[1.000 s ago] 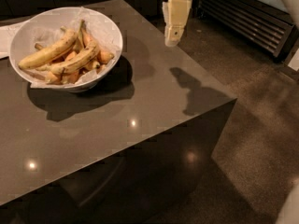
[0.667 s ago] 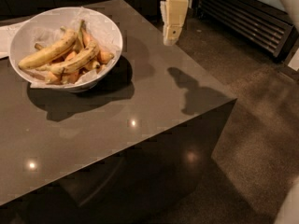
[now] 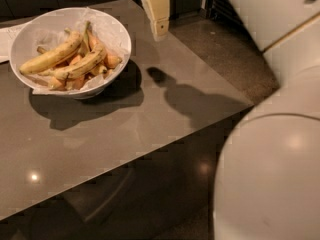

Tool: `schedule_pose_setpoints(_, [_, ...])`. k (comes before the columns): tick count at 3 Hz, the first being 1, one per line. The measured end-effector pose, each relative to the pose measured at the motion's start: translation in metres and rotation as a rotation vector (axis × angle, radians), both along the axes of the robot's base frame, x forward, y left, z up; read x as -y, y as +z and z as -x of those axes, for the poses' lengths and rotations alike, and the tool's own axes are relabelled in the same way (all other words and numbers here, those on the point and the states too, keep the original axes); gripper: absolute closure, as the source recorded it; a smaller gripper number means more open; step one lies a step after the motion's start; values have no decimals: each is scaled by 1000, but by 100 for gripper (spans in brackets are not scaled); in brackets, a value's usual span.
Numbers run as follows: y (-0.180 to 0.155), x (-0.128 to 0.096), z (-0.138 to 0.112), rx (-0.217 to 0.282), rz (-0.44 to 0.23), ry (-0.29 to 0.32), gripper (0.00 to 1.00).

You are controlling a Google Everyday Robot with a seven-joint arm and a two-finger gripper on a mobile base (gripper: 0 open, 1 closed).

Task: Pick banana from white bowl

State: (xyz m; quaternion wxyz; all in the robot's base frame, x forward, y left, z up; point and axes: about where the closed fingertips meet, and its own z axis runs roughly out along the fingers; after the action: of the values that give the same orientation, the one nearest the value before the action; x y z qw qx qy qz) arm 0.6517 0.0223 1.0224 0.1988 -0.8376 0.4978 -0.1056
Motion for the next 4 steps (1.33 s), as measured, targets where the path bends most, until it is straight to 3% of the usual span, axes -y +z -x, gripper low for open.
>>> schedule_pose_setpoints(2, [2,-25,-10,31,16,49,0])
schedule_pose_setpoints(3, [5,-54,-13,36,68,137,0])
schedule_pose_setpoints(4, [7,-82,-15,39,75,230,0])
